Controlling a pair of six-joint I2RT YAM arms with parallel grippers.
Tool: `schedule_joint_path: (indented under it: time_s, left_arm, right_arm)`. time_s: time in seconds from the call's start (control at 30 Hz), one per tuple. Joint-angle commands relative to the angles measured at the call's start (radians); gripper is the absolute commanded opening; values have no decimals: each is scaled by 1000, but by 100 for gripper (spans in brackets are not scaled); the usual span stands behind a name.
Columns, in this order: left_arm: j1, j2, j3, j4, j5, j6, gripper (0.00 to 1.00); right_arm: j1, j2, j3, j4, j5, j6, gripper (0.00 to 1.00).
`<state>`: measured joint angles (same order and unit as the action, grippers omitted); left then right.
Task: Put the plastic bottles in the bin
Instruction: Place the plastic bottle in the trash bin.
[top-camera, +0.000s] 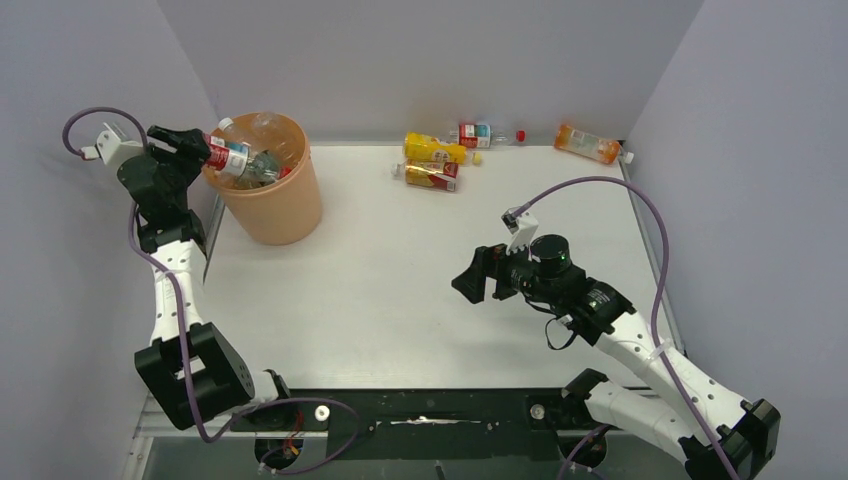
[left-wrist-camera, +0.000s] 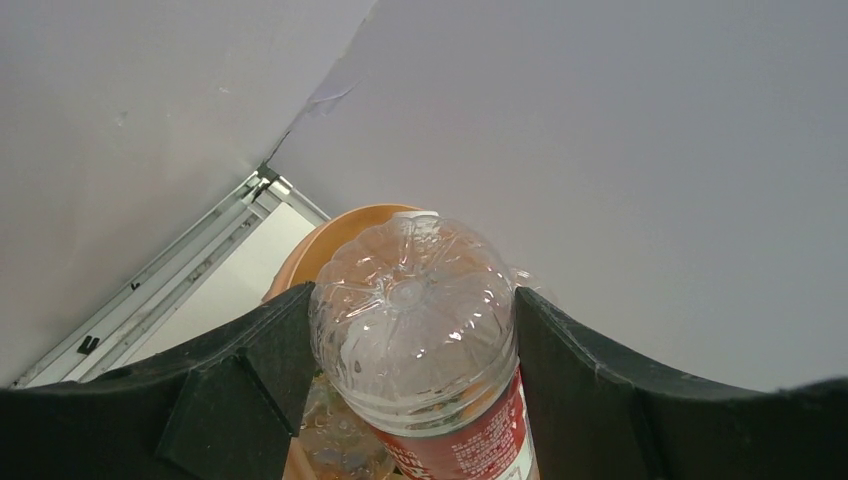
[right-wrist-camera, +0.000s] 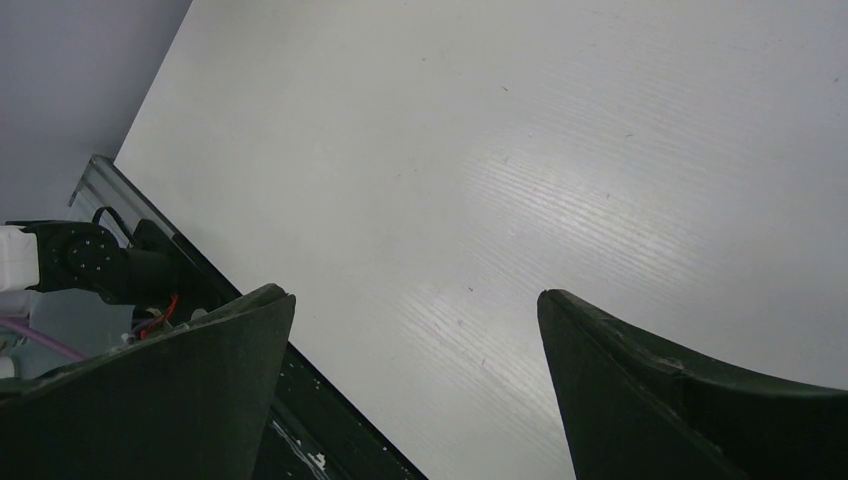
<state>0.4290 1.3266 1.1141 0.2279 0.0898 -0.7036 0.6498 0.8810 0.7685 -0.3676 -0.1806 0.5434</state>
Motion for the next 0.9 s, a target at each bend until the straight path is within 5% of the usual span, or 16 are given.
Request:
schedule_joint_path:
  time_s: [0.0, 0.3, 0.87]
  left_arm:
    - [1, 14, 65, -14, 22, 22, 73]
    - [21, 67, 227, -254, 85, 30, 80]
    - [-33, 115, 201, -128, 205, -41, 75]
  right_arm:
    - [7, -3, -6, 65, -17, 7, 98]
    - [8, -24, -23, 68, -19, 19, 98]
    - [8, -40, -56, 85, -25, 32, 98]
